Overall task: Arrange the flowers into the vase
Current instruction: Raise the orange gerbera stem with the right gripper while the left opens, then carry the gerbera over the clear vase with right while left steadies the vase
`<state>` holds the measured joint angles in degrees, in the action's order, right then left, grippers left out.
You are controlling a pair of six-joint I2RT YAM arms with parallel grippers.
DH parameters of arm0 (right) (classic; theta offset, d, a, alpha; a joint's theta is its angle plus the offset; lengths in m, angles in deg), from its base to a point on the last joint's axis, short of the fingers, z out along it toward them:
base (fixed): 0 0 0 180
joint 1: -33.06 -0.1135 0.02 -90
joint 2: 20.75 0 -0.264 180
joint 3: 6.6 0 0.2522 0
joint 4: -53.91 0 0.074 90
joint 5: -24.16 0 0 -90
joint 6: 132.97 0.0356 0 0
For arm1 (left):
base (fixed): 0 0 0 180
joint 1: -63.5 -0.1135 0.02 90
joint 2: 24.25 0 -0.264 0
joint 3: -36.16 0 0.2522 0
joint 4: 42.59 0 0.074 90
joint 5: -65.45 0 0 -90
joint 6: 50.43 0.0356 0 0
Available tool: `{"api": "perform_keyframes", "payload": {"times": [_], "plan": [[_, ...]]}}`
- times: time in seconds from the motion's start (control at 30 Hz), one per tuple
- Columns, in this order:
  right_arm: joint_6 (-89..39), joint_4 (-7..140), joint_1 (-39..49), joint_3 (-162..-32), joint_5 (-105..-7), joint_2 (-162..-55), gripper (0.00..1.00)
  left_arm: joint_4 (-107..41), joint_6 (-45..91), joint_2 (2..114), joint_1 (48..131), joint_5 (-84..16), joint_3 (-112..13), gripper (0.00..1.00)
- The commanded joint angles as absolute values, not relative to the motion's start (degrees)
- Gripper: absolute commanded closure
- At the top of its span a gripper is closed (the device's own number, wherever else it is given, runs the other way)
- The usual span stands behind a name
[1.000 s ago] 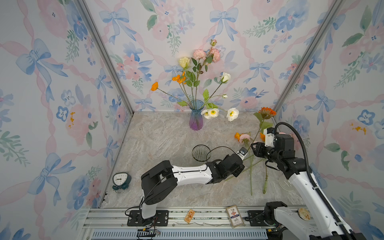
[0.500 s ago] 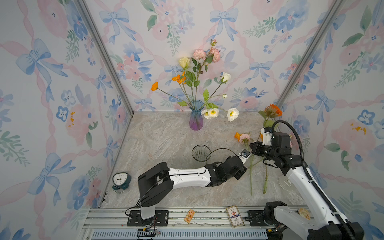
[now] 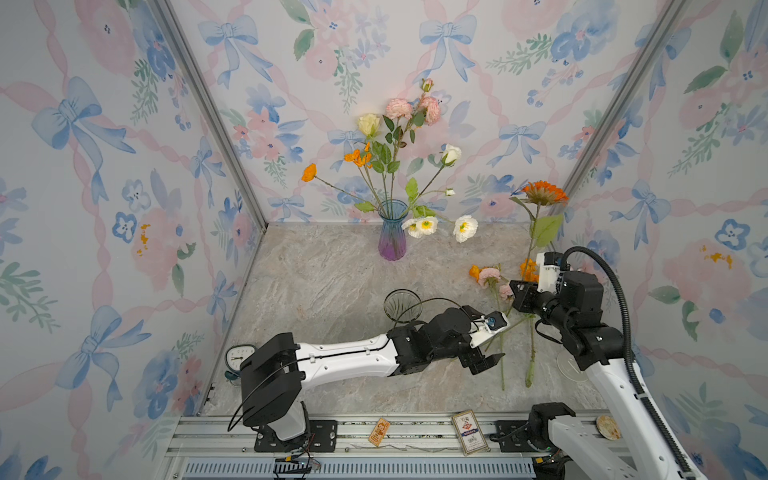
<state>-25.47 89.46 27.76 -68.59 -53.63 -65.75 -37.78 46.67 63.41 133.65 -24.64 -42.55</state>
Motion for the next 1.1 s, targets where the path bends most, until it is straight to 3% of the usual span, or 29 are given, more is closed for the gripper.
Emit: {"api": "perform_keyframes", "payload": {"times": [0.0, 0.23, 0.6, 1.07], "plan": [[-28.04, 81.02, 26.82, -67.29, -51.35, -59.93, 1.00, -35.84, 54.06, 56.40, 133.12, -26.94, -39.42, 0.02], [-33.85, 68.26, 17.23, -69.23, -48.05, -54.59, 1.00, -35.47, 47.81, 46.69, 130.83, -19.76, -32.37, 0.02], [-38.14, 53.36, -3.30, -81.04, -42.52, -71.43, 1.00, -35.60, 38.42, 35.91, 129.73, -4.69, -25.41, 0.02], [-37.53, 45.44, -8.83, -86.01, -40.84, -90.14, 1.00, -29.28, 33.85, 20.32, 128.98, 4.85, -20.19, 0.02]]}}
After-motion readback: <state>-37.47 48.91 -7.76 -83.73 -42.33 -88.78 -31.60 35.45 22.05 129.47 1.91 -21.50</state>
